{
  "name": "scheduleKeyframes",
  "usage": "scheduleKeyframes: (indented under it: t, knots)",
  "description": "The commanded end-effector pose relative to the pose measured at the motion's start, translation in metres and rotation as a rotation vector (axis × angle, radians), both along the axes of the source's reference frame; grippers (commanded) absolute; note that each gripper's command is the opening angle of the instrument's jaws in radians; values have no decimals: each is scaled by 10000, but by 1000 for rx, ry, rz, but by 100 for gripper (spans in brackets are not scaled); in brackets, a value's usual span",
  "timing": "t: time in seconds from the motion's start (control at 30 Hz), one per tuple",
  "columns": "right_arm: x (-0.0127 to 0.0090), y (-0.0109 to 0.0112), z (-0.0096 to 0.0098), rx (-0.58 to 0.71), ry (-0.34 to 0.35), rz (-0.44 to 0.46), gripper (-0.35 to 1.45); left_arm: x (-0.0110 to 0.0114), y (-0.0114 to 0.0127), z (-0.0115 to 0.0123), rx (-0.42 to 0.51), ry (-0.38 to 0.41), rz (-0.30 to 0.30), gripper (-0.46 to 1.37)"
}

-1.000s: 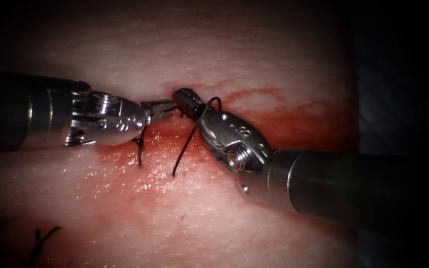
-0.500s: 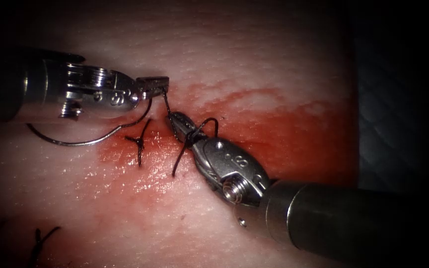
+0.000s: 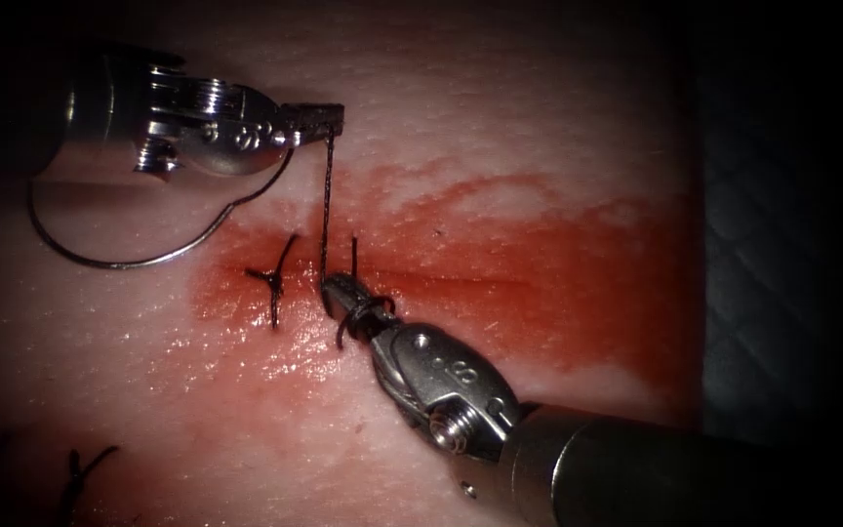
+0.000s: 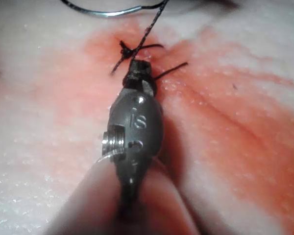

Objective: Wound Closure
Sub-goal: Tie the knot by pulling on the ends

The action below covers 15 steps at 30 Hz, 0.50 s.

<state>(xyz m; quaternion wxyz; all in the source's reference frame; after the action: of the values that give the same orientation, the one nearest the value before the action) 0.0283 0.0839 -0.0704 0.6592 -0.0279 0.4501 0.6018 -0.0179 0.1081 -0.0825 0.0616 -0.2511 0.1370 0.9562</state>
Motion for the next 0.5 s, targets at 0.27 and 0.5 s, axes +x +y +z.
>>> scheduleKeyframes:
  t: [0.27,0.5]
  knots:
    - [3,-13,-15,0,-3,-2,-35,-1,18,-6,-3,2,9,-35]
    - [7,-22,-32,7,-7,-6,-35,-3,44,-9,-24,-2,6,-35]
